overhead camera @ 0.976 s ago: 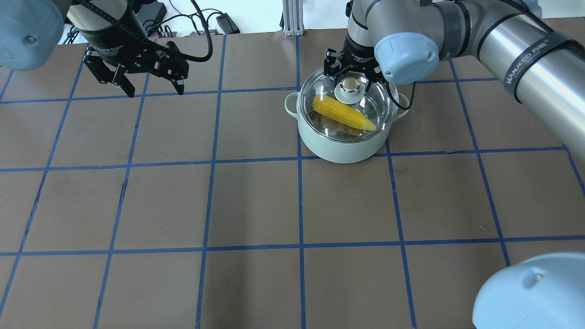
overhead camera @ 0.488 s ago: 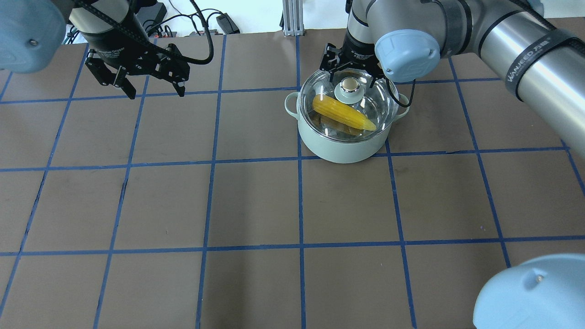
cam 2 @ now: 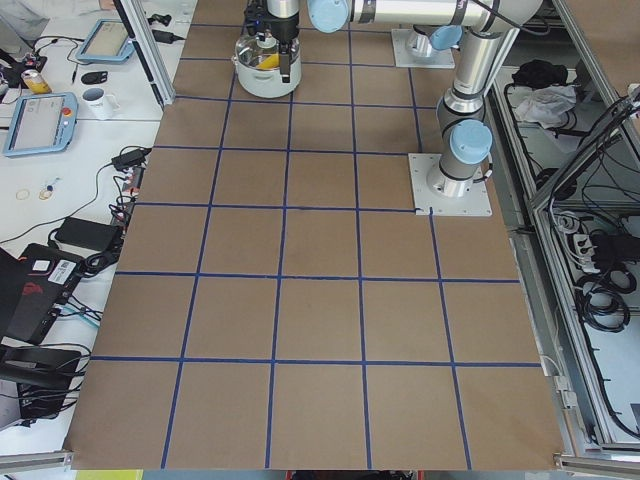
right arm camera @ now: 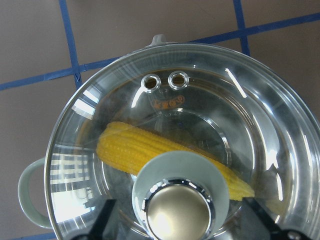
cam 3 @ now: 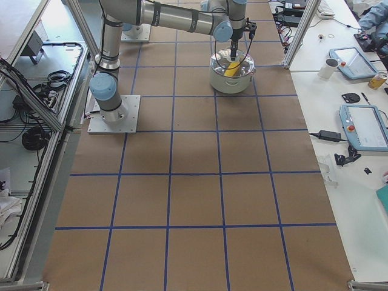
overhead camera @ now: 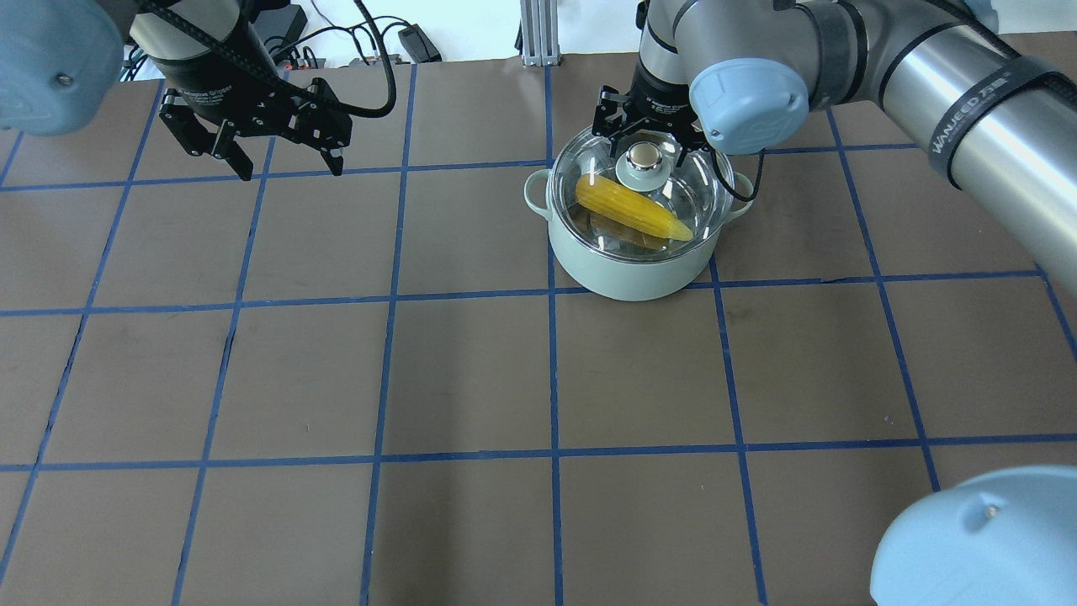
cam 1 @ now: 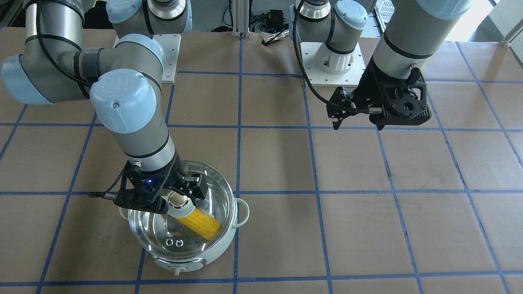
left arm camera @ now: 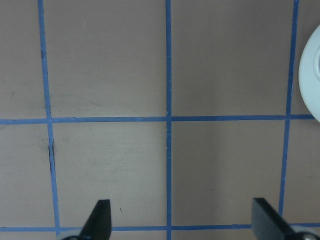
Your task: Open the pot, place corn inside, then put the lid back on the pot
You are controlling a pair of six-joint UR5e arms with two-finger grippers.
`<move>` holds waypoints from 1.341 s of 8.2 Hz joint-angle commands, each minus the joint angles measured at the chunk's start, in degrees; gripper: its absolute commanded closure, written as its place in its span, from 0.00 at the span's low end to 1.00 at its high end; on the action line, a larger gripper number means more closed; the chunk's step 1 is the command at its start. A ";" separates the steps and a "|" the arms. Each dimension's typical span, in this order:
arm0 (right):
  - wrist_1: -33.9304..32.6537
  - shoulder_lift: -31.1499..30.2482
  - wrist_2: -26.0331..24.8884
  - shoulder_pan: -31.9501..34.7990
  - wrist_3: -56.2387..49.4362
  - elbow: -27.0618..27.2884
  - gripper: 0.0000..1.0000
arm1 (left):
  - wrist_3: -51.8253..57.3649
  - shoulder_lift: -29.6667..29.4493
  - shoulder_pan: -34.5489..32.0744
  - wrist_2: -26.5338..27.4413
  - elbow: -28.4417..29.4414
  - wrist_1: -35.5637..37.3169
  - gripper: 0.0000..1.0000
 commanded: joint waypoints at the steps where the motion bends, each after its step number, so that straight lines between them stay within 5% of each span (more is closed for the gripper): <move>1: -0.09 -0.05 0.17 -0.02 0.56 0.06 0.22 | -0.16 0.01 -0.22 -0.03 0.00 0.01 0.00; 9: -2.55 0.04 3.69 -0.02 -0.66 0.06 0.22 | -0.25 -0.52 -0.31 -0.56 0.00 0.10 0.00; 11: -1.67 -0.66 2.55 -0.10 -3.11 -0.64 0.13 | -0.25 -0.52 -0.31 -0.56 -0.26 0.10 0.00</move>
